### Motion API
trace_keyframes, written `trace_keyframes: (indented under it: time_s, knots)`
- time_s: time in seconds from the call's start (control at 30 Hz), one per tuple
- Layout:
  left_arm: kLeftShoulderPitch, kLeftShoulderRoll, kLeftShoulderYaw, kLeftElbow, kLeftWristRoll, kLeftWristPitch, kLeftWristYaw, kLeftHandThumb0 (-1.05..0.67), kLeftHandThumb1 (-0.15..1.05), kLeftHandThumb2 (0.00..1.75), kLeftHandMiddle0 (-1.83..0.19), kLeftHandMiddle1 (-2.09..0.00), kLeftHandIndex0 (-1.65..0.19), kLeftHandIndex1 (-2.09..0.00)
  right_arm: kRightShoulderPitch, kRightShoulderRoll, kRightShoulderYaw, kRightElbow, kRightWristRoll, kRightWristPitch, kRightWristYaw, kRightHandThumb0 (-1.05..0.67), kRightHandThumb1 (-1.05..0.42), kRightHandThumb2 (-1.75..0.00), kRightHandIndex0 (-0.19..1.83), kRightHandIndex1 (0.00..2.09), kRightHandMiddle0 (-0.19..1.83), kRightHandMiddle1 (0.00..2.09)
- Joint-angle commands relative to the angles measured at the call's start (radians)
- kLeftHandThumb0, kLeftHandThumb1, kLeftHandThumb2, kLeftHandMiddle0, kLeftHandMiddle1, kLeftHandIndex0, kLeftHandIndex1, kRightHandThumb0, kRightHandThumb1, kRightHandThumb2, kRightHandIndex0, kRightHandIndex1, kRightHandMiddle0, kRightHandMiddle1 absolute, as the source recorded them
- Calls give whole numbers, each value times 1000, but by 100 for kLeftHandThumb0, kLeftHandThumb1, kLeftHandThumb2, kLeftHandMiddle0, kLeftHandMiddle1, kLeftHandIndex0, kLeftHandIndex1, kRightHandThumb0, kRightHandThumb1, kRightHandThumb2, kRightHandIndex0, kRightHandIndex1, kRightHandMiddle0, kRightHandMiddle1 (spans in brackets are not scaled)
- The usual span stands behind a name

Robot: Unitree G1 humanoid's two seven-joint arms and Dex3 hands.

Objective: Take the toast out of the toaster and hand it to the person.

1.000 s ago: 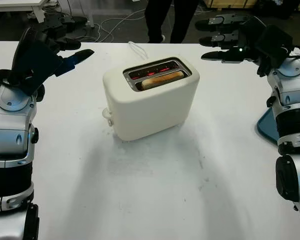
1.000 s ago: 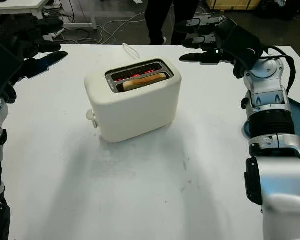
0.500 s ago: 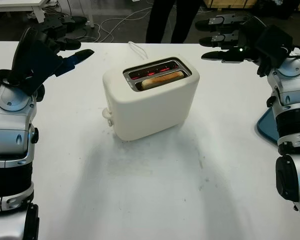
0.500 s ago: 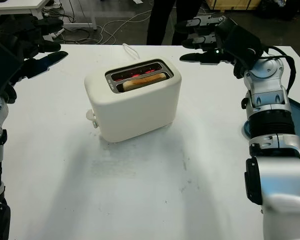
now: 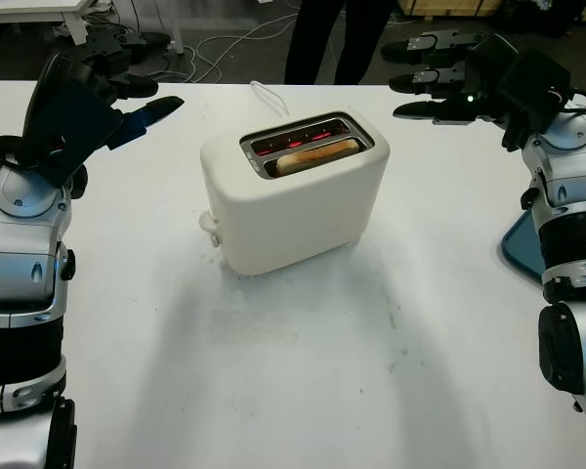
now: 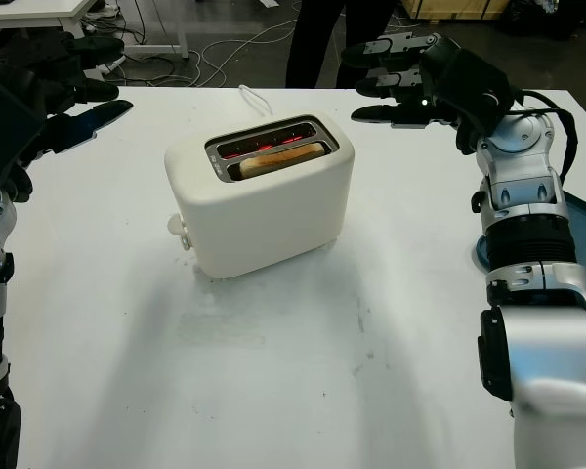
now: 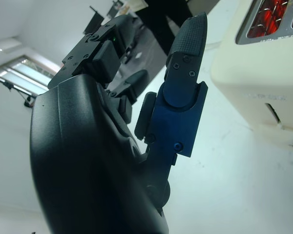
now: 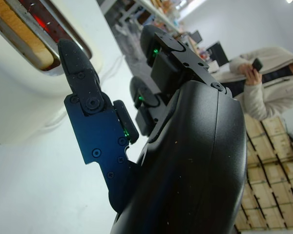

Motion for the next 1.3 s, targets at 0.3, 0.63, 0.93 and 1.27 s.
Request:
trace_keyframes:
  time_s: [0.3,0.63,0.93,1.27]
  knots:
    - [10,0,-1,-18,4,3,4,-58,92,2,-29,-83,-52,-23,9,-2,0,-16,0,-9,2,-49,-74,0,60,16,65,0]
    - [10,-4,2,-15,1,-2,5,-59,92,2,-29,-82,-53,-22,6,5,-3,-12,8,-1,8,-50,-73,0,60,18,65,0]
    - [11,-5,3,-16,-3,0,3,-58,92,2,-29,-82,-53,-21,10,2,0,-15,1,-16,3,-49,-74,0,59,20,65,0]
    - [11,-5,2,-20,0,7,5,-59,92,2,-29,-82,-53,-21,3,4,0,-8,3,-10,7,-51,-73,0,58,23,66,0]
